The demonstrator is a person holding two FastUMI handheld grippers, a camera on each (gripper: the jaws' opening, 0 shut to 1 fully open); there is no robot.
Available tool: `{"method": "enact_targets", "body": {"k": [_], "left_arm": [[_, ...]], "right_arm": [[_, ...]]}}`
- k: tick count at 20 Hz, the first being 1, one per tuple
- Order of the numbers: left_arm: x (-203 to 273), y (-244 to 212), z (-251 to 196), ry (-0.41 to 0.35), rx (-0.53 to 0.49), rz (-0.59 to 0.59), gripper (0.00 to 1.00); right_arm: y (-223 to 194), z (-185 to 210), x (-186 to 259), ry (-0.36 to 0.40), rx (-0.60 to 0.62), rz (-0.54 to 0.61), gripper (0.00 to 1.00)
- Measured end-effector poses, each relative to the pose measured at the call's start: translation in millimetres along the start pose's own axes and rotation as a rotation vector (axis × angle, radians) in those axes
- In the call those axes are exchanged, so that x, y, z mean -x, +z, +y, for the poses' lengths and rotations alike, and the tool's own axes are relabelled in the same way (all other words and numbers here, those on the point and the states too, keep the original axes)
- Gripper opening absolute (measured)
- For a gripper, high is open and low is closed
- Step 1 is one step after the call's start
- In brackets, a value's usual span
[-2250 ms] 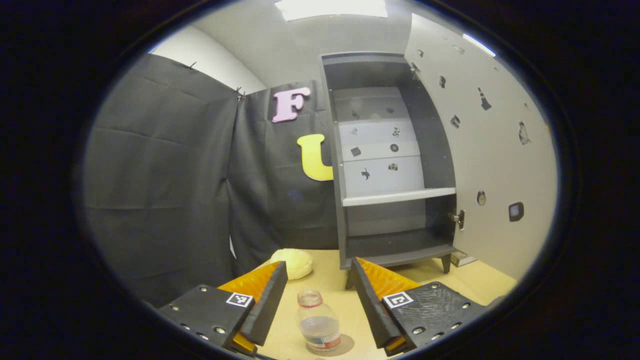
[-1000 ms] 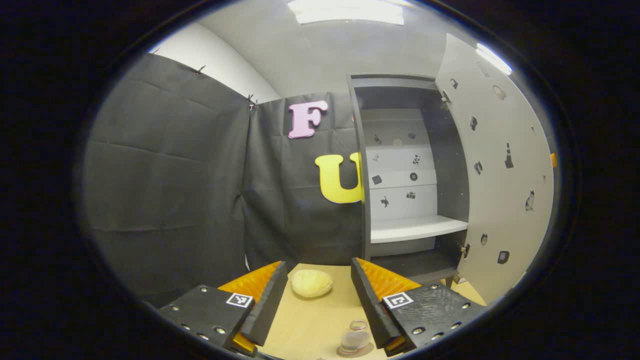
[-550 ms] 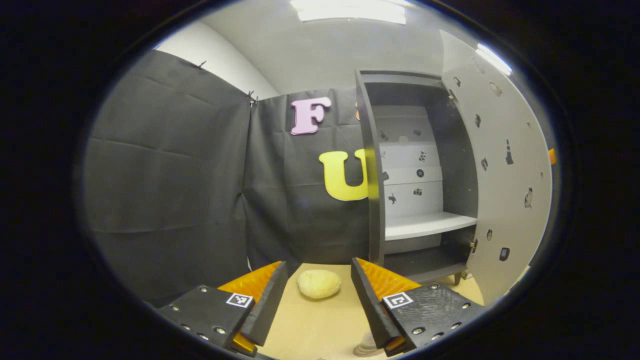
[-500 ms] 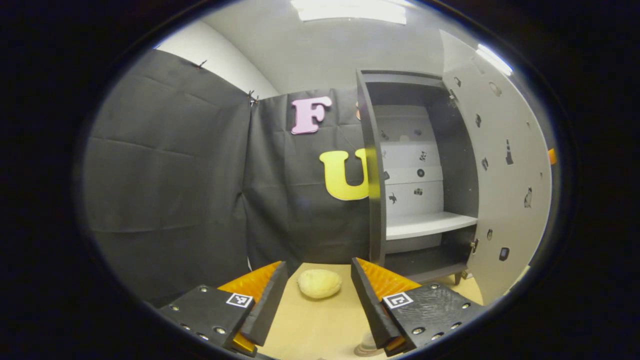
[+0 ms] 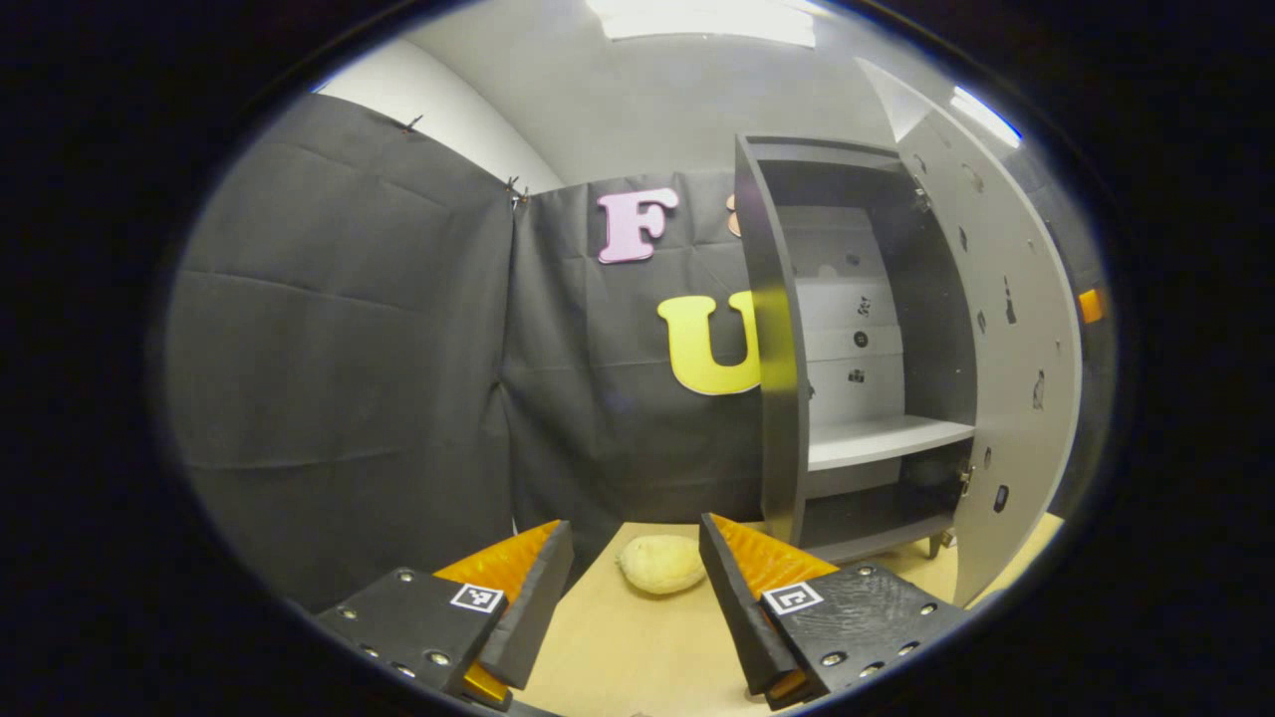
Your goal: Open the cabinet door with the right hand, grasp the bottle in the cabinet with the left hand and place it on the coaster, then close the cabinet door with the right hand.
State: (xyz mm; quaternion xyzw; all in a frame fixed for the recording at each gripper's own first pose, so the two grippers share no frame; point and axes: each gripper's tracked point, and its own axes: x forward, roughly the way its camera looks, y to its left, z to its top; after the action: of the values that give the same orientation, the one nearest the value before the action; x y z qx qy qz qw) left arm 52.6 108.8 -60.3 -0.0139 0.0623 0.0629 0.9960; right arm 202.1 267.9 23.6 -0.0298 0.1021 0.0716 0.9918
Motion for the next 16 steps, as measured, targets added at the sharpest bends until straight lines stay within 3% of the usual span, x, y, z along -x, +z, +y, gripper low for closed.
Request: {"method": "enact_targets", "body": {"k": [9, 16], "left_arm": [[1.8, -7.9, 37.2, 0.015, -0.005, 0.013, 0.77], [17.2, -18.8, 62.4, 0.025, 0.000, 0.036, 0.77]], "right_arm": [[9.8, 107.1, -59.7, 0.142, -0.051, -0.019, 0.92], [8.0, 134.4, -93.7, 0.123, -0.096, -0.021, 0.95]]}}
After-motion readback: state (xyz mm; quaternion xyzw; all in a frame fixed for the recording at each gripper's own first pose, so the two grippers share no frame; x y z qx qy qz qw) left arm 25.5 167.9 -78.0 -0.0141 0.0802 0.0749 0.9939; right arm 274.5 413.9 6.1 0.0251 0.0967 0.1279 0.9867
